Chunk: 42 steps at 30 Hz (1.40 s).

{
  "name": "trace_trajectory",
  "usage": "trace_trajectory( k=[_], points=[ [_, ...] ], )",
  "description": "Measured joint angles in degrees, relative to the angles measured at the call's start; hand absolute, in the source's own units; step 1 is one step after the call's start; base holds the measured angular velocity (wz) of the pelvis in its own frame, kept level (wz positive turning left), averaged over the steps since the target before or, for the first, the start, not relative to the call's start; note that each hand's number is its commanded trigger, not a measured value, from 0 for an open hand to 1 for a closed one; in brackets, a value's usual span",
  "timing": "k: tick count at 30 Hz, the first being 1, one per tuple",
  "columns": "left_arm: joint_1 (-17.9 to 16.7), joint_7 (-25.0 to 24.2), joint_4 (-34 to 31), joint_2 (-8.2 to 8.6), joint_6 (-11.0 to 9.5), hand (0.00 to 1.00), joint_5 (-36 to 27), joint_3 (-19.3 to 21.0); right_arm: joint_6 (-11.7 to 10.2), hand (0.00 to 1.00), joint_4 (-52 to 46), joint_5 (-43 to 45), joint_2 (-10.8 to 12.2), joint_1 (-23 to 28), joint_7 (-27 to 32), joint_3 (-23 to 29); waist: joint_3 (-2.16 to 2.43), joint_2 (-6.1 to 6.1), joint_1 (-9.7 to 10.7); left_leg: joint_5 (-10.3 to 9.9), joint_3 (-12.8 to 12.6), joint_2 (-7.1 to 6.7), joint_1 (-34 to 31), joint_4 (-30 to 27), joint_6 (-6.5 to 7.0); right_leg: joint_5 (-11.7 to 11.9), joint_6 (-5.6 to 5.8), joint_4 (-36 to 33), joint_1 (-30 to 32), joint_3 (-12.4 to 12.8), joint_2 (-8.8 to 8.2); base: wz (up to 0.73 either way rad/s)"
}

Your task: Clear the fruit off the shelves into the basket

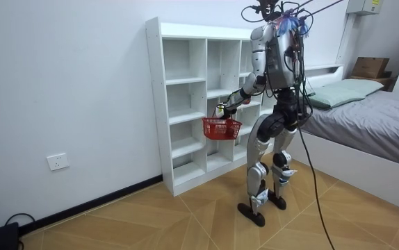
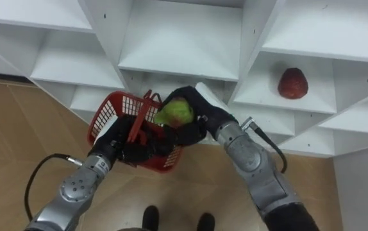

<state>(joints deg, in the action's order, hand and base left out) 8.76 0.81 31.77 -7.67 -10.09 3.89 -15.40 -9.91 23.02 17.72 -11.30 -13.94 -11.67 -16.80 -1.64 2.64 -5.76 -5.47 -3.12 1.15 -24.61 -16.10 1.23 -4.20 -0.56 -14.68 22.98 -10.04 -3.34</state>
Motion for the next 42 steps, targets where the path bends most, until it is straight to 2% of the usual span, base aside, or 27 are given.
trace_trajectory(
  k=[5,23,35,42],
  points=[
    [-0.01,-0.29,-0.02,-0.6,-0.3,1.0,0.02,0.02,0.0,1.0,-0.01,0.0,0.07,0.34,-1.15,0.04,0.01,0.01,0.82,0.0,-0.02,-0.02,0.0,-0.02,0.0,0.0,0.01,0.0,0.0,0.3,-0.01,0.0],
    [-0.17,-1.69,-1.56,-0.53,-1.32,1.0,-0.01,-0.06,0.0,1.0,0.08,0.05,-0.37,2.28,-2.25,0.06,0.05,0.02,0.85,-0.01,-0.16,0.08,0.0,-0.57,0.01,0.07,-0.01,-0.34,-0.02,0.62,0.08,0.0],
    [-1.01,-1.53,-2.23,-0.53,-1.35,1.0,-0.07,-0.6,-0.02,1.0,2.06,-0.08,-1.11,3.64,-1.58,0.09,0.58,-0.1,0.93,0.0,-0.84,0.13,0.28,-0.57,0.0,0.33,-0.09,-0.35,-0.04,1.27,0.3,-0.02],
    [-1.2,-1.23,-2.22,-0.22,-1.39,1.0,-4.49,-0.72,0.0,1.0,5.54,-3.77,-1.98,3.56,0.26,0.17,0.58,-0.1,1.1,0.01,-1.15,0.14,0.26,-0.47,0.0,0.52,-0.16,-0.08,0.04,1.21,0.45,-0.01]
  ],
)
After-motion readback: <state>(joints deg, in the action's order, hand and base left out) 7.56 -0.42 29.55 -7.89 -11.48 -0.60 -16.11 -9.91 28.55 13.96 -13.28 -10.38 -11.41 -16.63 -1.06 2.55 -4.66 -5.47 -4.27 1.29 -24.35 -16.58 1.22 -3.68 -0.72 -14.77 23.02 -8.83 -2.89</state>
